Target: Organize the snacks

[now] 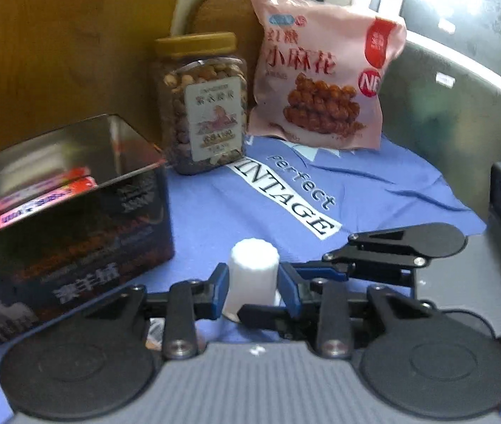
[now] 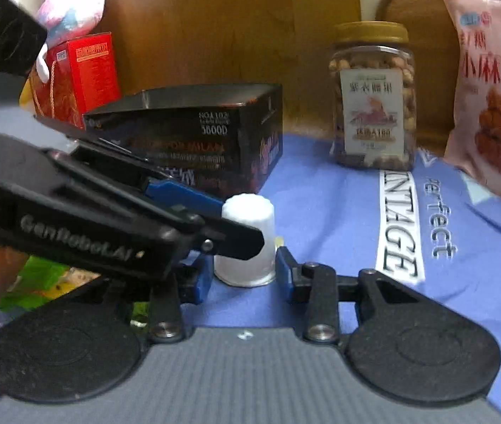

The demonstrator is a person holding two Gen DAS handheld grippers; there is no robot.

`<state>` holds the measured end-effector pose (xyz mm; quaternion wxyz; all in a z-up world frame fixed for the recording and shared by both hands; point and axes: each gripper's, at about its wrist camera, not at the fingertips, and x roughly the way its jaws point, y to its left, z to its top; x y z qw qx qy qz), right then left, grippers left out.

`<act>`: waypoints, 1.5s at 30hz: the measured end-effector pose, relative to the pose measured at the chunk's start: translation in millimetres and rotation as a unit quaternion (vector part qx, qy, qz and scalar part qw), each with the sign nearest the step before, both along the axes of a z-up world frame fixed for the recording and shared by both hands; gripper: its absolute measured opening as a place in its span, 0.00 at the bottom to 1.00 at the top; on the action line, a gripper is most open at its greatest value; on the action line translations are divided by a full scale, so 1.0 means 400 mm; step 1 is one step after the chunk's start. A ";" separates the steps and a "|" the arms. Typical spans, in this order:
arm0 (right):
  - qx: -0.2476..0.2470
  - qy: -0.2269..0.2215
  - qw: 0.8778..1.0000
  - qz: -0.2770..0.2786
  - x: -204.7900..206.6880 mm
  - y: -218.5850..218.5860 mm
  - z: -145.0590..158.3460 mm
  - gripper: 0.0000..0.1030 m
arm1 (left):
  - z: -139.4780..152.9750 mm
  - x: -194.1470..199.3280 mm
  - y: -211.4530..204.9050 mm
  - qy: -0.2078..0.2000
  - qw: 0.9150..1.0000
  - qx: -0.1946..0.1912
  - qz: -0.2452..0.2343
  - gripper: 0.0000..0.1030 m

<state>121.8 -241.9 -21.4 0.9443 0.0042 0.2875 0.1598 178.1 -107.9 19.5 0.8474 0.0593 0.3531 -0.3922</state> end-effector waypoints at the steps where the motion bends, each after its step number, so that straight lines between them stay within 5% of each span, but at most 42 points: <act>1: 0.013 -0.006 1.000 0.002 -0.002 0.001 0.010 0.35 | 0.015 -0.011 0.019 -0.010 1.000 -0.009 0.006 0.30; 7: -0.009 -0.119 0.992 0.027 0.009 0.101 0.116 0.35 | 0.147 -0.008 0.129 -0.087 0.993 -0.052 0.066 0.30; 12: -0.010 -0.141 0.990 0.019 0.142 0.139 0.159 0.35 | 0.165 0.123 0.144 -0.072 0.989 -0.068 0.112 0.30; 15: -0.017 -0.109 0.994 0.010 0.194 0.144 0.150 0.40 | 0.126 0.191 0.120 -0.039 0.990 -0.054 0.124 0.33; 19: -0.006 -0.104 0.995 0.007 0.146 0.123 0.153 0.41 | 0.118 0.163 0.122 -0.050 0.990 -0.039 0.129 0.35; 21: 0.033 -0.097 0.995 0.011 0.086 0.085 0.154 0.41 | 0.137 0.112 0.165 -0.073 0.987 -0.060 0.130 0.42; 24: 0.128 -0.009 0.992 0.017 0.048 0.011 0.112 0.40 | 0.137 0.063 0.221 -0.055 0.986 -0.071 0.139 0.46; 28: 0.233 0.121 0.965 -0.019 0.068 -0.049 0.022 0.40 | 0.051 0.061 0.262 0.047 0.985 -0.047 0.162 0.46; 31: 0.294 0.157 0.943 -0.020 0.092 -0.051 -0.016 0.41 | -0.039 0.066 0.276 0.133 0.975 -0.036 0.177 0.44; 32: 0.310 0.168 0.936 -0.013 0.094 -0.041 -0.021 0.40 | -0.048 0.047 0.284 0.120 0.974 -0.052 0.183 0.44; 38: 0.271 0.142 0.952 0.010 0.001 0.030 0.003 0.22 | -0.042 -0.034 0.285 0.123 0.977 -0.069 0.159 0.42; 45: 0.291 0.104 0.951 -0.008 -0.134 -0.033 -0.010 0.23 | -0.040 -0.122 0.237 0.113 0.986 -0.067 0.103 0.44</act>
